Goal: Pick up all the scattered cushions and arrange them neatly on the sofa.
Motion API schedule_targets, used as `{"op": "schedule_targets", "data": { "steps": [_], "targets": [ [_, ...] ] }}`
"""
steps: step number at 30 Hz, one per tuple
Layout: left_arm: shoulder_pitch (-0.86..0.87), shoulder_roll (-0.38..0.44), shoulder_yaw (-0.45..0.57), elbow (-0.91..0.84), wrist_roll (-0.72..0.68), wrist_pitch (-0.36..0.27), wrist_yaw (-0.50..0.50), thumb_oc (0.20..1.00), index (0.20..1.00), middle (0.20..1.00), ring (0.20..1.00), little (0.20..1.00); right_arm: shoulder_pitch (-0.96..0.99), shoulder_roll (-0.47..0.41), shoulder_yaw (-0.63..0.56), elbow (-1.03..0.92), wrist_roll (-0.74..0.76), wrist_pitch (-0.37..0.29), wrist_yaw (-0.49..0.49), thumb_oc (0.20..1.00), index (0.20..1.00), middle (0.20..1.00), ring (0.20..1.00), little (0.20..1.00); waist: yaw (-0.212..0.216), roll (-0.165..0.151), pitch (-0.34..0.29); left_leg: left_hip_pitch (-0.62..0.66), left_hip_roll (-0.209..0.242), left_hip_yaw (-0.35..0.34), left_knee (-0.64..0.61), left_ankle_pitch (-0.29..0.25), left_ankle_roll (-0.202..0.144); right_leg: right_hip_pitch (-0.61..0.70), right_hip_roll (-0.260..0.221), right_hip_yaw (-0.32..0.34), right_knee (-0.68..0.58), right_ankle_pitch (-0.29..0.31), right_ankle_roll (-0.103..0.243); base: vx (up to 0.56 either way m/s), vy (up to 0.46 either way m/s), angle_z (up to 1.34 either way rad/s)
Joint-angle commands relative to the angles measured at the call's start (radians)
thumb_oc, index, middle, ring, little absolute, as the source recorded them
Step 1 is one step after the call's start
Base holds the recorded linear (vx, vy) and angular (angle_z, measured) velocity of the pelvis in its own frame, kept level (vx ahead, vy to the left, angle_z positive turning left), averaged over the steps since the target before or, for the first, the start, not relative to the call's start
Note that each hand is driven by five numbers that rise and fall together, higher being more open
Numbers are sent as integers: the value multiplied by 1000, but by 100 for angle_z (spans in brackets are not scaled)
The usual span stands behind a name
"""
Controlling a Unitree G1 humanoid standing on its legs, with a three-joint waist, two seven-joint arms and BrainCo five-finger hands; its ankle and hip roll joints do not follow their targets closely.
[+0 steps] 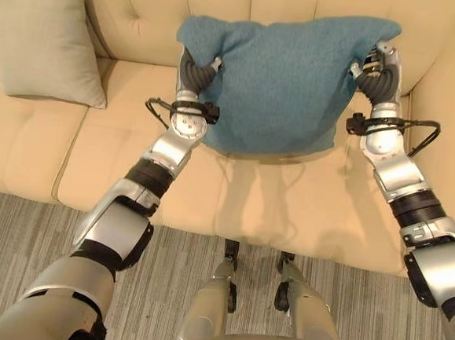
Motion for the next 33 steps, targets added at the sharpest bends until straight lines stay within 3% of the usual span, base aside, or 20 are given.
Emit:
{"op": "schedule_targets", "data": {
  "steps": [1, 9, 24, 25, 26, 27, 28, 33],
  "targets": [
    [-219, 26, -54, 33, 42, -108, 20, 200, 200, 200, 200, 200, -203, 29, 37, -36, 18, -92, -44, 200, 200, 200, 200, 200, -6, -59, -64, 37, -27, 61, 12, -108, -29, 7, -66, 76, 86, -108, 131, 0, 0, 0],
    [-356, 31, -96, 115, 21, -117, 23, 200, 200, 200, 200, 200, -331, 14, 89, 26, 25, -98, -67, 200, 200, 200, 200, 200, -17, -54, -75, -39, -30, 68, 5, -94, -42, -67, -67, 83, 67, -81, 144, 7, 1, -1],
    [-355, 32, -86, 218, -22, -93, 0, 200, 200, 200, 200, 200, -352, 26, 105, 60, 36, -92, -68, 200, 200, 200, 200, 200, -28, -58, -74, -103, -31, 75, 5, -82, -50, -130, -63, 94, 59, -68, 145, 22, -7, -3],
    [-363, 42, -90, 235, -18, -88, -9, 890, 890, 890, 890, 890, -355, 23, 112, 71, 39, -90, -60, 200, 200, 200, 200, 200, -28, -58, -73, -110, -31, 75, 5, -80, -51, -139, -62, 95, 59, -65, 145, -7, -30, -4],
    [-367, 47, -93, 247, -18, -85, -13, 890, 890, 890, 890, 890, -358, 22, 116, 78, 43, -88, -56, 200, 200, 200, 200, 200, -28, -59, -72, -111, -30, 74, 5, -78, -51, -141, -61, 94, 59, -64, 145, -13, -29, -4],
    [-376, 57, -97, 264, -19, -81, -20, 1000, 1000, 1000, 1000, 1000, -372, 17, 129, 96, 46, -83, -51, 285, 285, 285, 285, 285, -27, -60, -71, -115, -30, 73, 5, -78, -51, -144, -61, 95, 56, -59, 147, -14, -32, -4],
    [-389, 86, -96, 295, -25, -73, -32, 1000, 1000, 1000, 1000, 1000, -406, -14, 164, 137, 41, -71, -38, 1000, 1000, 1000, 1000, 1000, -21, -61, -72, -123, -31, 72, 5, -74, -52, -151, -59, 95, 52, -56, 147, -16, -24, -5],
    [-388, 196, -93, 342, -25, -63, -60, 1000, 1000, 1000, 1000, 1000, -468, -140, 236, 220, 50, -39, -1, 1000, 1000, 1000, 1000, 1000, -9, -64, -70, -124, -28, 73, 5, -67, -56, -148, -56, 88, 43, -53, 147, -3, -8, -3]
  ]
}}
